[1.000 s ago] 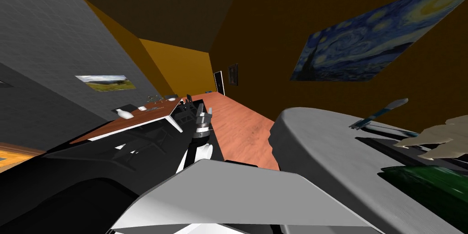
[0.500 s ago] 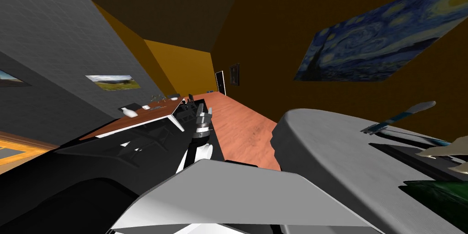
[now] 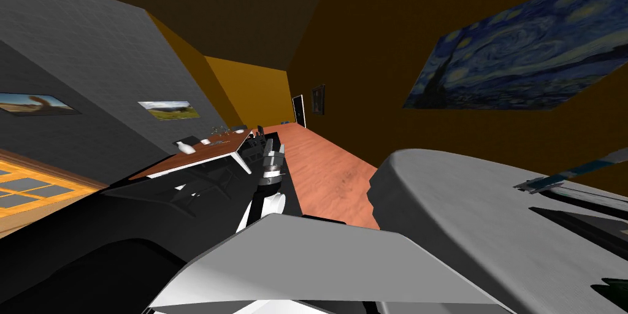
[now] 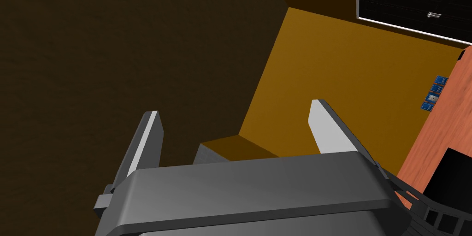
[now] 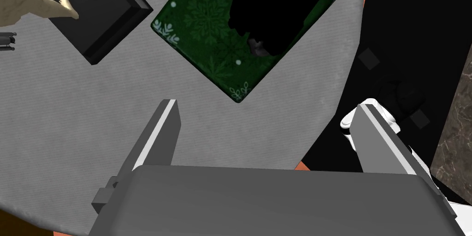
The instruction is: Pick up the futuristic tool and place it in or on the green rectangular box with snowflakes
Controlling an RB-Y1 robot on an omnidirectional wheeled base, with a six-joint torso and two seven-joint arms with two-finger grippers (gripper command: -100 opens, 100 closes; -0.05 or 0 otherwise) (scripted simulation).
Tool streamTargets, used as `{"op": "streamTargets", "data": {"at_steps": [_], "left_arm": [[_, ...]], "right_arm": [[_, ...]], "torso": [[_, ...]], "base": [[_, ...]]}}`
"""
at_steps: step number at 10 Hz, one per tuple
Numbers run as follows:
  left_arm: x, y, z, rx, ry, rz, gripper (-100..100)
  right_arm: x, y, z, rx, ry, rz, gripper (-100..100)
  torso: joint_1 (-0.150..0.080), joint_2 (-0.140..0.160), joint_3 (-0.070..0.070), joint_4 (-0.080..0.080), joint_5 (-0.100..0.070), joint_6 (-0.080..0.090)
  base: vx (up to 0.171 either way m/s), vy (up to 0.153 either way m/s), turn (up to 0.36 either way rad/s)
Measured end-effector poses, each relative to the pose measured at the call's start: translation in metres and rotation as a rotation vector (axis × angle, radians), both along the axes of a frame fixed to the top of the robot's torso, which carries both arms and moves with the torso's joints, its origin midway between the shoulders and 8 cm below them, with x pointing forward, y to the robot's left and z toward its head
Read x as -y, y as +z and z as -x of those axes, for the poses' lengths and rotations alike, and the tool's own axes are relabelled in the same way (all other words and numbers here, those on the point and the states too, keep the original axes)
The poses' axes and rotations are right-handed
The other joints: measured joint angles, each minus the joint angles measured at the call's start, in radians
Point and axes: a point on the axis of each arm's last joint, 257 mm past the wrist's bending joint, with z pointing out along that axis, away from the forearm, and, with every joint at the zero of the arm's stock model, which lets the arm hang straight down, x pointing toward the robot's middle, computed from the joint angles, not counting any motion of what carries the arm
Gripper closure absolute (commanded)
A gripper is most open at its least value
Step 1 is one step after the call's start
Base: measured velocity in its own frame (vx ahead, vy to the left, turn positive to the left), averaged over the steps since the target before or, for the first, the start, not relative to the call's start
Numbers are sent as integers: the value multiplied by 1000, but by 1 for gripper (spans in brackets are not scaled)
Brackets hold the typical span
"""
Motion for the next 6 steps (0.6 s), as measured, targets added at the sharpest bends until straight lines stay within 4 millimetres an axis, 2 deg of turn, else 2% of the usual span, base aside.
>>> {"op": "streamTargets", "data": {"at_steps": [2,6], "left_arm": [[0,0,0,0,0,0,0],[0,0,0,0,0,0,0]], "right_arm": [[2,6,15,-11,-17,10,-100],[4,14,45,-9,-44,19,-100]], "torso": [[-1,0,0,0,0,1],[-1,0,0,0,0,1]], "base": [[17,3,-19],[39,11,113]]}}
